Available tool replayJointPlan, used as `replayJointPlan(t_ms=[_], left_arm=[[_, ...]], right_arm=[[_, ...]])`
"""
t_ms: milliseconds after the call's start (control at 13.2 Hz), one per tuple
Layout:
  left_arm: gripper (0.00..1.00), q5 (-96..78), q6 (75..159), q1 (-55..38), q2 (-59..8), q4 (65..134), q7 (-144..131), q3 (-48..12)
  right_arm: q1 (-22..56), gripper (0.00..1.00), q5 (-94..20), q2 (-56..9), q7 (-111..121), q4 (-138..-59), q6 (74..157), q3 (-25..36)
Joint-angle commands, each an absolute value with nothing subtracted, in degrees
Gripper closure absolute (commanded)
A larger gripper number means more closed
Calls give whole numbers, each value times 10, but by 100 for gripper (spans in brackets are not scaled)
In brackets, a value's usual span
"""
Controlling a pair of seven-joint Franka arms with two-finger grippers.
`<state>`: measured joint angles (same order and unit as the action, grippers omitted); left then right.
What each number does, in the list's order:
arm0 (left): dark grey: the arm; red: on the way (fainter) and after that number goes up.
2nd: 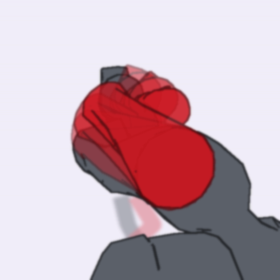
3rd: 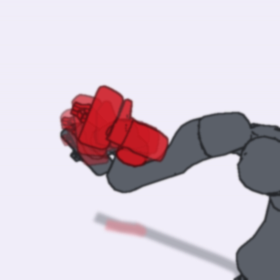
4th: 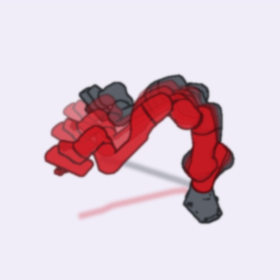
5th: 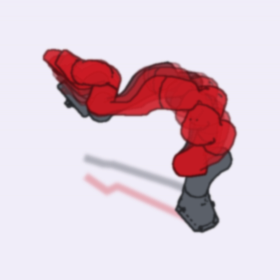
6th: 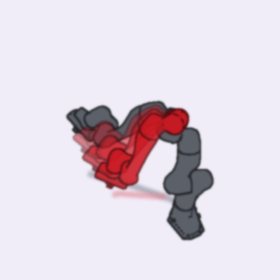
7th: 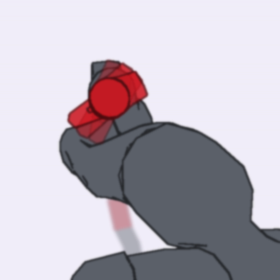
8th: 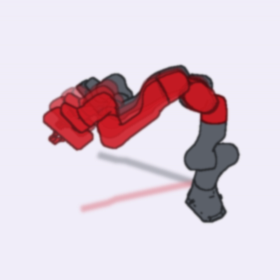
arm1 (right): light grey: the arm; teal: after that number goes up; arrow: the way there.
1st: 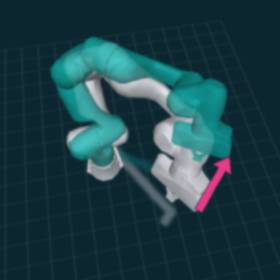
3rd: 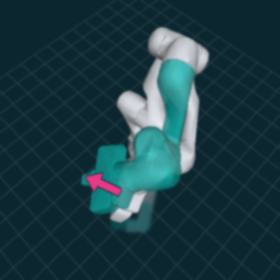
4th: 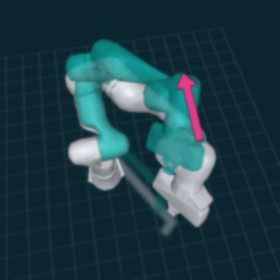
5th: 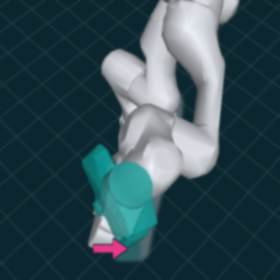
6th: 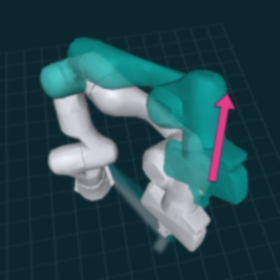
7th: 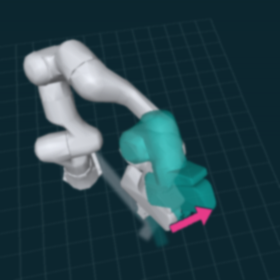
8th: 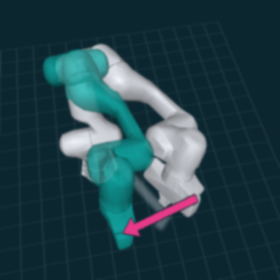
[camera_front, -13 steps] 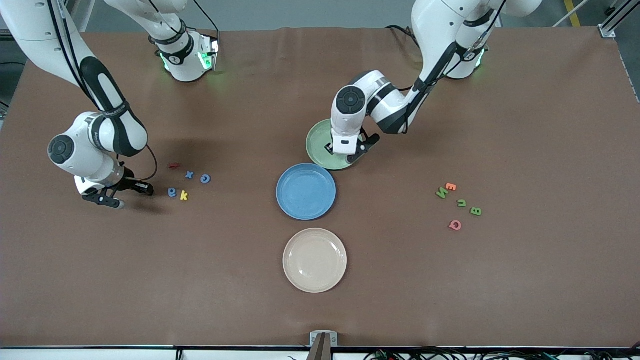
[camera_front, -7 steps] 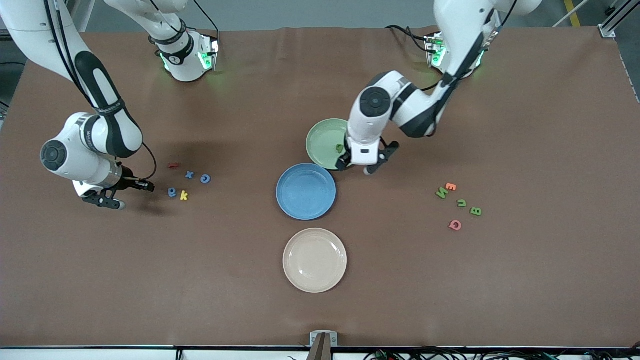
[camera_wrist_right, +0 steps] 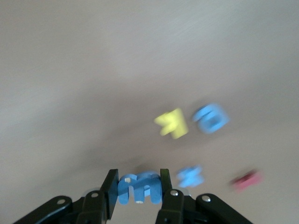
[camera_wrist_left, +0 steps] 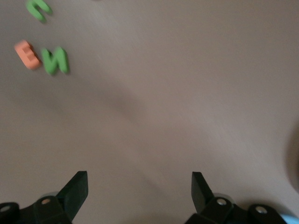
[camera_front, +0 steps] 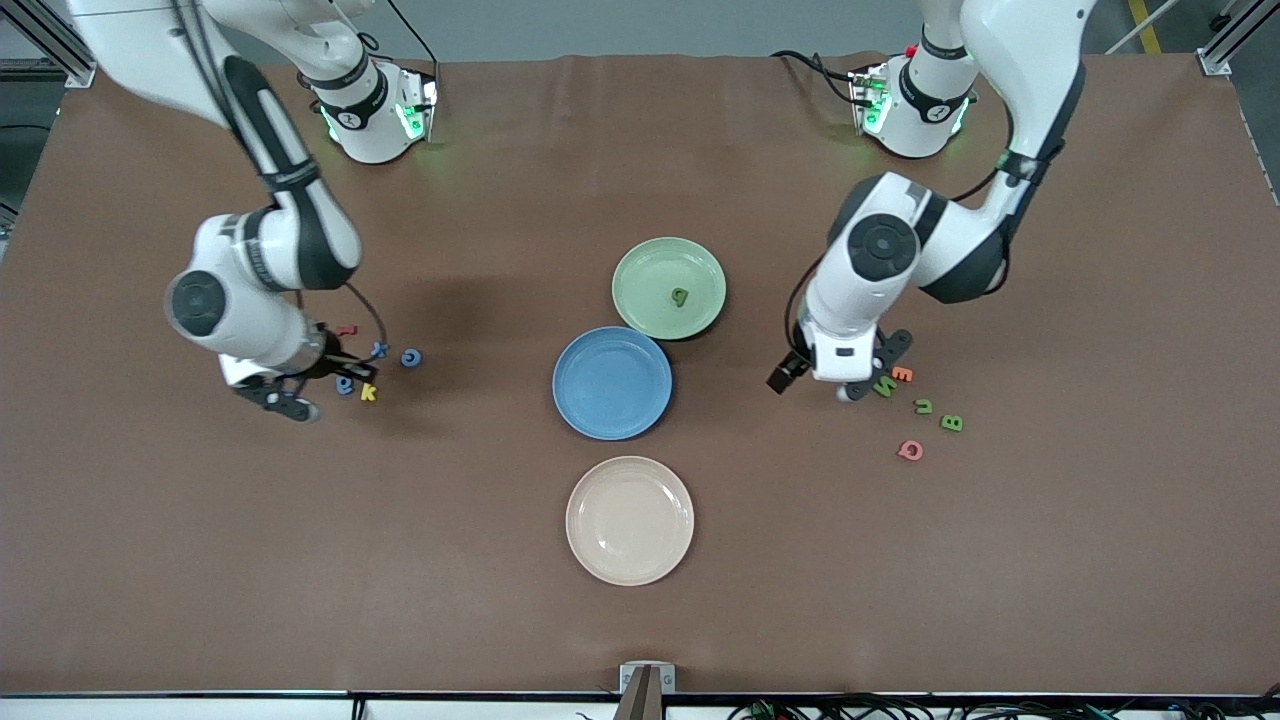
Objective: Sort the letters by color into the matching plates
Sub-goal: 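Return the left gripper to green N while the right gripper drops m in blue plate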
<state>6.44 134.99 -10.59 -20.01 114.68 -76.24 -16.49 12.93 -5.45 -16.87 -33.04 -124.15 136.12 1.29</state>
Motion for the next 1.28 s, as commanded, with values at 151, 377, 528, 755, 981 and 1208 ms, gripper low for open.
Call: replayJointPlan(t_ms=[151, 377, 528, 755, 981, 1208], left_arm=[[4, 76, 1356, -48, -199, 1188, -761, -170], [7, 76, 1404, -16, -206, 1226, -768, -170], [9, 76, 1455, -2, -210, 1255, -769, -170], [12, 76, 1483, 2, -220, 1269, -773, -169], [16, 76, 1516, 6, -243, 1269, -773, -168], [16, 76, 1516, 9, -248, 1270, -772, -167]], right_arm=[[288, 100, -56, -219, -590, -1131, 1351, 21], [347, 100, -56, -274, -695, -1056, 1350, 21], [370, 100, -56, -309, -740, -1018, 1351, 21], [394, 100, -57, -355, -790, -963, 1350, 21], [411, 100, -57, -381, -827, -933, 1351, 21], [431, 100, -57, -403, -865, -908, 1352, 21]])
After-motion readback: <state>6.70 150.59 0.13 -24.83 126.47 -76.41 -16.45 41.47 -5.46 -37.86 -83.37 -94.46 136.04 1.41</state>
